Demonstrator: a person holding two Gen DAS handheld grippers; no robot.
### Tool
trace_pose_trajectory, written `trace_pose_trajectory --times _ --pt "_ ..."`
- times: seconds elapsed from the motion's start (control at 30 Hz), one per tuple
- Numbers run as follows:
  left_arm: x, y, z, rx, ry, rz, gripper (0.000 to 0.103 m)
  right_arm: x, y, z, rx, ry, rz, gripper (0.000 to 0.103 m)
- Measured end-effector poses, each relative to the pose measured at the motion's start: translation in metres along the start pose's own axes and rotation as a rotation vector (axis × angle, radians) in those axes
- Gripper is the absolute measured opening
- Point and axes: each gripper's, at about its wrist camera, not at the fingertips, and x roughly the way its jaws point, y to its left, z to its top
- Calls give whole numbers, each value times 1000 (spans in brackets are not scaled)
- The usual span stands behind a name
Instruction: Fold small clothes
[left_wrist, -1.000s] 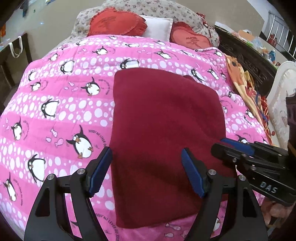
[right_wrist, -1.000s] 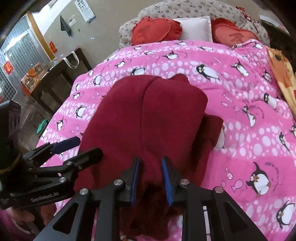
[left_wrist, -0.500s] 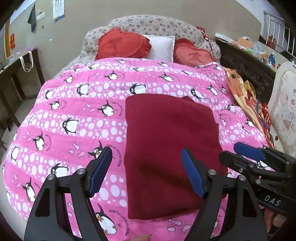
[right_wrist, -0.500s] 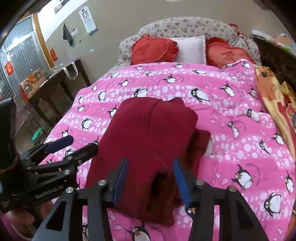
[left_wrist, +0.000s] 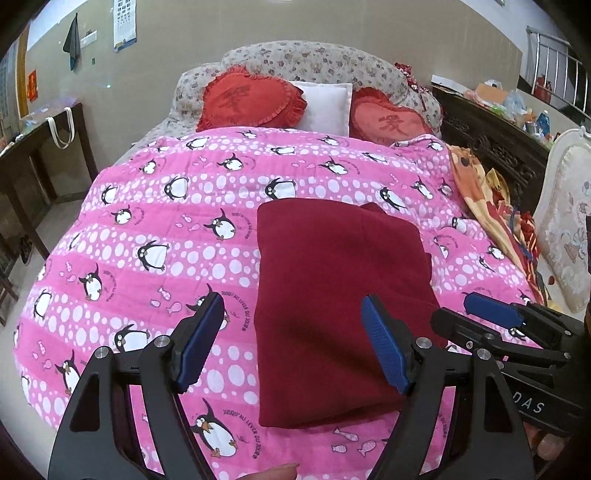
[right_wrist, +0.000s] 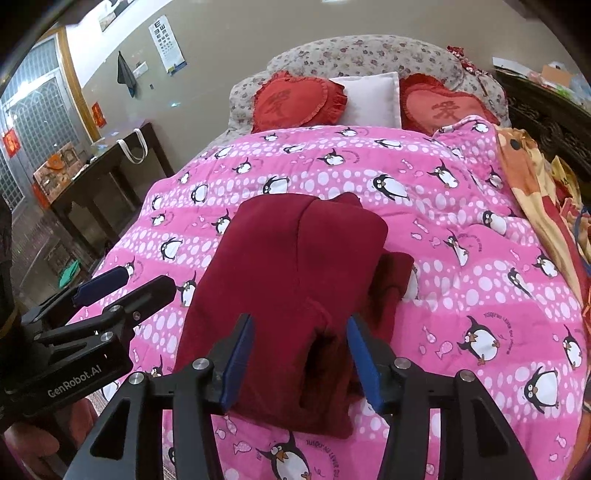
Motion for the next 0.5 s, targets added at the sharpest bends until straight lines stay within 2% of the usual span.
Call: trace_pose_trajectory --times 0.17,0.5 --pt "0 0 0 -2 0 -1 77 -1 1 -1 -2 2 -2 56" --pt "-1 0 0 -9 9 0 77 4 4 0 -7 17 4 57"
